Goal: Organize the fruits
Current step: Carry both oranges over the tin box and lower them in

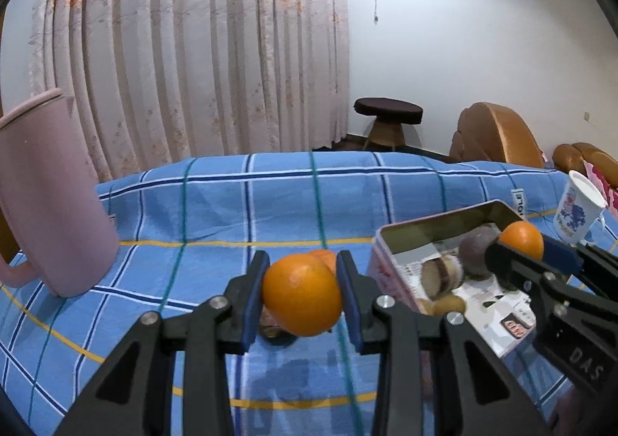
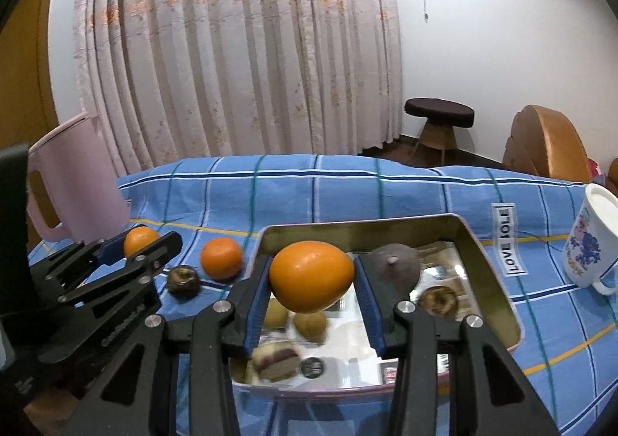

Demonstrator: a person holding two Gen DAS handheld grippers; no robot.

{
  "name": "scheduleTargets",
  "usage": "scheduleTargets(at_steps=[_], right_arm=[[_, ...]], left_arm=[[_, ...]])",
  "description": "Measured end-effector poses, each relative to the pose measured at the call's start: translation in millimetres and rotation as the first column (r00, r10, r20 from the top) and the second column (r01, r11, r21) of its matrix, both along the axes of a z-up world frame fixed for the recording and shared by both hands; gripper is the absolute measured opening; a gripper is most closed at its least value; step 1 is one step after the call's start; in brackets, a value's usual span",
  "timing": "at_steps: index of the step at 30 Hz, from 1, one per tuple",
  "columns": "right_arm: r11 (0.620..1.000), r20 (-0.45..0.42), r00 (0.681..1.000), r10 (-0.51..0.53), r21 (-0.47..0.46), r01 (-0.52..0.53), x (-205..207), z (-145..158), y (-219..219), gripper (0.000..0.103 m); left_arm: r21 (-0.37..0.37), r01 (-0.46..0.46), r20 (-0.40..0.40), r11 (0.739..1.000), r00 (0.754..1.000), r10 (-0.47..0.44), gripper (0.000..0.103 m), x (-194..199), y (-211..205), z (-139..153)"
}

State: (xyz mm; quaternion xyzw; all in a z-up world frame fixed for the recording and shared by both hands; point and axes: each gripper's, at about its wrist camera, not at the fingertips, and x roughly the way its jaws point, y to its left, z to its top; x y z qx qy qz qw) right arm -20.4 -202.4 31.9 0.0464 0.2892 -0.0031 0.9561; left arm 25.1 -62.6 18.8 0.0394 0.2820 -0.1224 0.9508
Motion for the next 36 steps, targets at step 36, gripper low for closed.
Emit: scheduleTargets(at_steps=[36], right_arm=[[0.998,-0.125,0.99,-0.061,-0.013,0.059,18,-28,-70,0.045]], left_arm=[[0.069,0.178,-0.099,0.982,0.98,-0.17,0.037,14,-101,-26]])
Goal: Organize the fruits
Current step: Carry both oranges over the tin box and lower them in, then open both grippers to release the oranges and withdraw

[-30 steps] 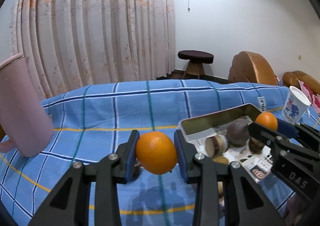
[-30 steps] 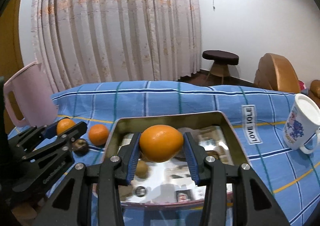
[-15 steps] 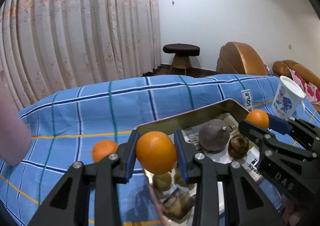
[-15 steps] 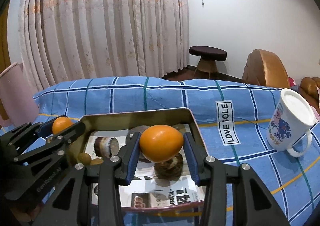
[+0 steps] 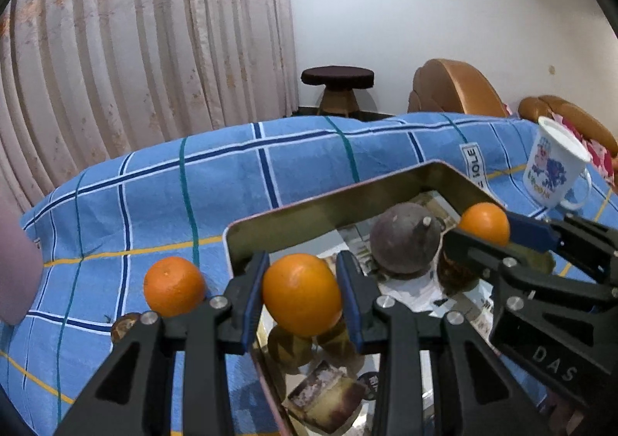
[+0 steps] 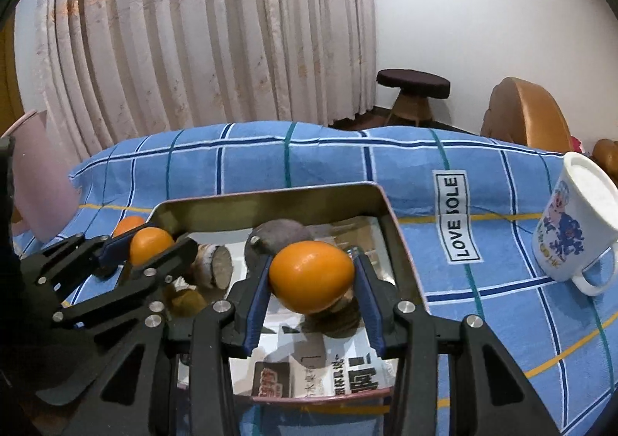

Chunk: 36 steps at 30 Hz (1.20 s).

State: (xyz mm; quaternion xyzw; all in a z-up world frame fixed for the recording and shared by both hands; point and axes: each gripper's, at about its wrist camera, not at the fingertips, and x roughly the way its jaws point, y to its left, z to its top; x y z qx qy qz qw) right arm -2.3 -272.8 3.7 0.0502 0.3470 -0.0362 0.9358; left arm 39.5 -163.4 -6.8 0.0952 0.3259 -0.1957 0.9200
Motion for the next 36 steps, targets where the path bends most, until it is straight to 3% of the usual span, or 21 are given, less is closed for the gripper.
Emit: scheduleTargets(at_steps=[7,15,20,22,24,26,36], right_arm=[[0.997,-0.052,0.998,0.033,0.076,-0.029,4,-12,0,0.045],[0.988,-0.032,0.999,0.033,0.149,-0.028,3,-8,-8,0.046],[0.98,0.008,1.0,0.006,0.198,-0.007,-1,-2,-17,0.047],[0.977,0.03,1.0,-0.003,0.214,-0.004,-3,1,-19,0.064],[0.979,0.06,0.998,-0.024,0.201,0.012,-7,5,-18,0.073],[0.981,0.087,0.996,-0.025,0.193,0.008,-10,9,-17,0.073],[0.99,0.126,0.99,-0.057,0.133,0.04,-14,11,-13,0.073]], left_arm=[[-0.002,-0.005,-0.016,1.0,1.0,0.005,0.037,2,2,-2],[-0.025,-0.007,-0.02,1.0,1.0,0.006,0.042,0,4,-1],[-0.054,0.0,-0.005,0.999,1.0,0.0,0.065,-5,7,5],[-0.062,0.003,0.022,0.998,1.0,-0.002,0.103,-12,8,11],[-0.062,0.001,0.093,0.998,0.996,0.005,0.103,-23,8,19],[-0.046,0.026,0.122,0.999,0.992,-0.02,0.103,-29,5,25],[-0.046,-0.092,0.087,0.995,0.992,0.096,0.103,-14,37,22]])
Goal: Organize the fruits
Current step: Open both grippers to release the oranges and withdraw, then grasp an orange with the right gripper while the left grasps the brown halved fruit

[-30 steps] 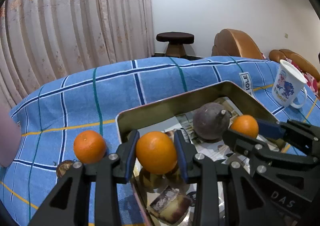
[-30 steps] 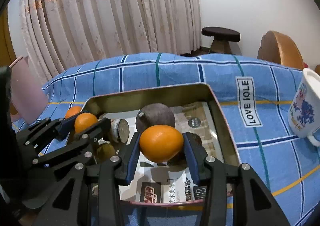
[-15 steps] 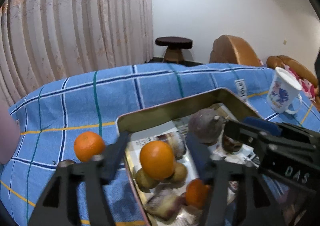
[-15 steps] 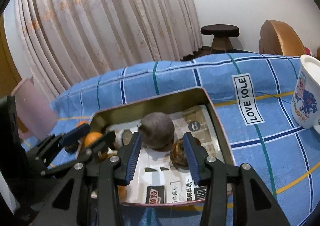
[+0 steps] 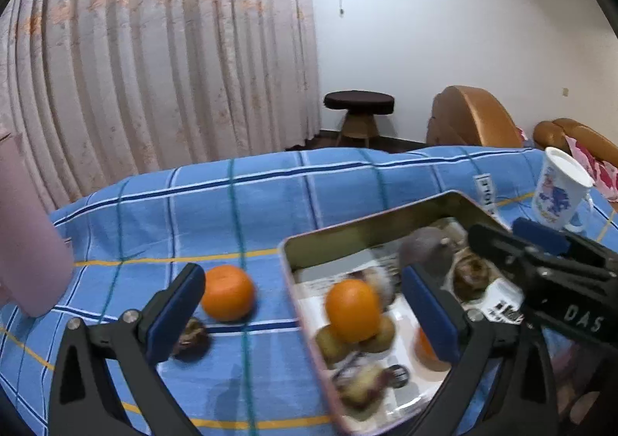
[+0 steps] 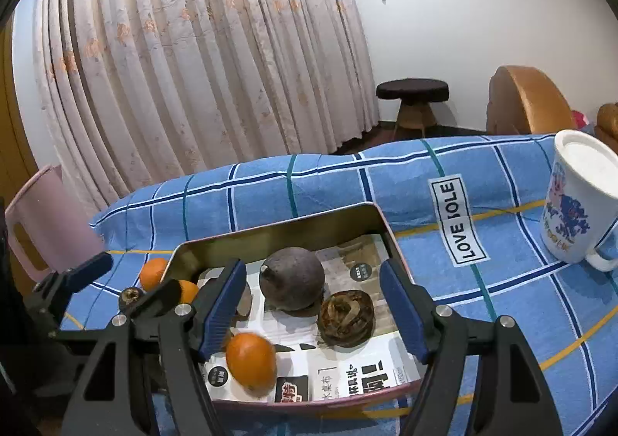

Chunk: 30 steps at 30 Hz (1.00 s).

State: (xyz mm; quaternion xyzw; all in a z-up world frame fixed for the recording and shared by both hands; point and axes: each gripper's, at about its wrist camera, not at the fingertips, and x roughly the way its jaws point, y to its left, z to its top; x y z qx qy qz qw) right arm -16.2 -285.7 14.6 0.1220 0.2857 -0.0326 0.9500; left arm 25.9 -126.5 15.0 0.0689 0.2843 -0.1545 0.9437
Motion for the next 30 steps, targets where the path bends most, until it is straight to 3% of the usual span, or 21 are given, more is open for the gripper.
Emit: scheduleTargets(at_steps=[8,12,16,30], right_arm=[[0.996,0.011,1.0,-0.015,-0.085,0.016,-2,-7,15,0.073],[0.989,0.062,0.997,-0.035,-0.14,0.043,-9,0,26,0.073],[0.99,0.073,0.996,-0.041,-0.133,0.051,-10,3,35,0.073],[0.985,0.043,0.996,0.078,-0.16,-0.07,7,0,117,0.072]], left_arm=[[-0.012,-0.056,-0.007,0.998,0.998,0.056,0.103,6,33,-5],[-0.007,-0.08,-0.011,0.997,0.997,0.08,0.103,9,48,-6],[-0.008,-0.109,-0.019,0.994,0.994,0.109,0.103,13,67,-6],[0.035,-0.217,-0.025,0.976,0.976,0.218,0.103,31,139,-13]])
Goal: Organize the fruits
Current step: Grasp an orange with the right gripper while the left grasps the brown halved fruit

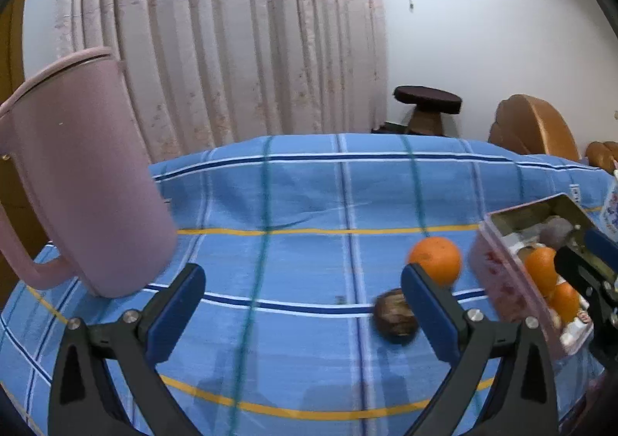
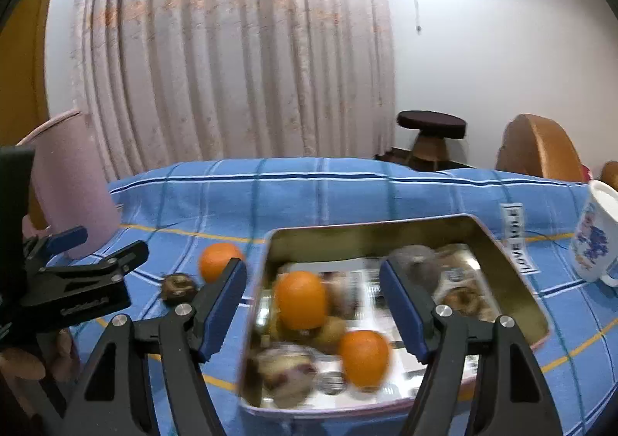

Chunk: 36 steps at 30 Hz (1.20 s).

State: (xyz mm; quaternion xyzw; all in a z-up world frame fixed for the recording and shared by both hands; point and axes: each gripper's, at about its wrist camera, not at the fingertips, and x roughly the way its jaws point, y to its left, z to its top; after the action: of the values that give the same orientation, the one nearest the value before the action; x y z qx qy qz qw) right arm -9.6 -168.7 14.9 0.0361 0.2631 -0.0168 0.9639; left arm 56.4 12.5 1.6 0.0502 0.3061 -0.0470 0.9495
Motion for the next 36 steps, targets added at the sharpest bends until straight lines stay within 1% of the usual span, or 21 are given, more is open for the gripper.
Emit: scheduleTargets(at_steps=[3,7,12,13,15,17,20,24,29,32,33,34,36], right_arm=[[0.999,-0.016,0.999,0.04,-0.022,-0.04,7,-2,20,0.061],[0.996,-0.056,0.995,0.081,-0.025,-0.083,20,-6,44,0.057],[0.991,-0.112,0.986,0.124,-0.042,-0.129,42,-9,71,0.053],[0.99,-0.128,0.984,0.127,-0.045,-0.133,48,-10,74,0.048],[0.989,-0.17,0.977,0.129,-0.045,-0.139,61,-15,78,0.045],[0.99,-0.207,0.97,0.128,-0.035,-0.138,72,-20,79,0.044],[0.989,-0.265,0.957,0.121,-0.046,-0.137,87,-29,79,0.045],[0.984,-0.274,0.957,0.096,-0.118,-0.133,96,-31,84,0.045],[0.983,-0.296,0.951,0.088,-0.126,-0.131,105,-26,87,0.045],[0.975,-0.315,0.945,0.092,-0.164,-0.15,110,-24,93,0.045],[0.97,-0.322,0.942,0.093,-0.184,-0.158,113,-25,97,0.047],[0.966,-0.333,0.939,0.088,-0.203,-0.162,115,-26,100,0.052],[0.953,-0.372,0.926,0.067,-0.251,-0.17,122,-33,103,0.058]], left_arm=[[0.013,-0.037,-0.001,0.999,0.999,0.037,0.103,5,15,0],[0.018,-0.086,0.003,0.996,0.996,0.086,0.103,10,34,2],[0.041,-0.105,0.009,0.994,0.994,0.105,0.103,13,44,2],[0.038,-0.109,0.004,0.993,0.994,0.109,0.103,13,46,3],[0.028,-0.114,-0.006,0.993,0.993,0.114,0.103,14,49,2],[0.029,-0.118,-0.01,0.993,0.993,0.118,0.103,16,50,1],[0.035,-0.112,-0.007,0.993,0.994,0.113,0.103,15,48,2],[0.036,-0.106,-0.01,0.994,0.994,0.106,0.103,16,47,1],[0.031,-0.109,-0.016,0.994,0.994,0.109,0.103,17,48,0],[0.027,-0.107,-0.016,0.994,0.994,0.108,0.103,17,49,0],[0.026,-0.107,-0.014,0.994,0.994,0.107,0.103,17,49,0],[0.026,-0.106,-0.013,0.994,0.994,0.106,0.103,16,49,0],[0.025,-0.105,-0.013,0.994,0.994,0.105,0.103,16,49,0]])
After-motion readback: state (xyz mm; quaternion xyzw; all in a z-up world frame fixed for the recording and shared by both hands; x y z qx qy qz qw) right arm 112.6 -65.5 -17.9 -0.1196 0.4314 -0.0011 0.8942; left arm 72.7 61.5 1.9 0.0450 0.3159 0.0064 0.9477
